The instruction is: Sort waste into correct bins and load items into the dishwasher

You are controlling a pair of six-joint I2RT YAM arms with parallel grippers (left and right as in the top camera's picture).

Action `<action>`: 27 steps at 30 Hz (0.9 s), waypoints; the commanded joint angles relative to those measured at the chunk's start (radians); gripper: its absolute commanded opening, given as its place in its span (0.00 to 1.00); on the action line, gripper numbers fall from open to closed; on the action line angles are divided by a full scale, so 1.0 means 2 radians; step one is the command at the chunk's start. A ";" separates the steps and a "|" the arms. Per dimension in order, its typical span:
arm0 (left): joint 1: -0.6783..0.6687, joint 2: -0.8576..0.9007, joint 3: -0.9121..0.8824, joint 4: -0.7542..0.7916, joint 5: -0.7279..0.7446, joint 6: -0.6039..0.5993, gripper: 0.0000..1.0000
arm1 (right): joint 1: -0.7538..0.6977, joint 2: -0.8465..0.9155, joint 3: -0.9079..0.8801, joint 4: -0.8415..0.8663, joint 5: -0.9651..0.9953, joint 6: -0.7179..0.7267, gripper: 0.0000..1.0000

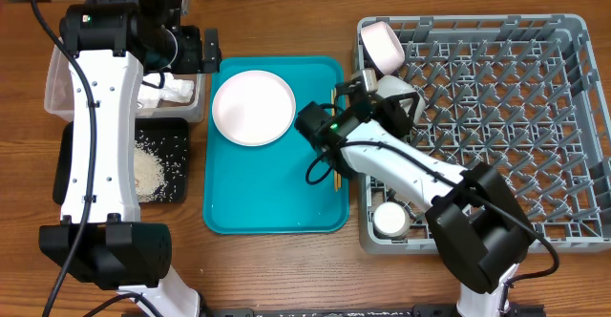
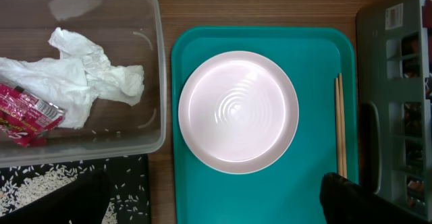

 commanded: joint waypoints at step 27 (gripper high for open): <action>0.002 0.003 0.008 0.000 0.004 -0.003 1.00 | 0.011 -0.029 0.143 0.119 -0.544 0.038 0.83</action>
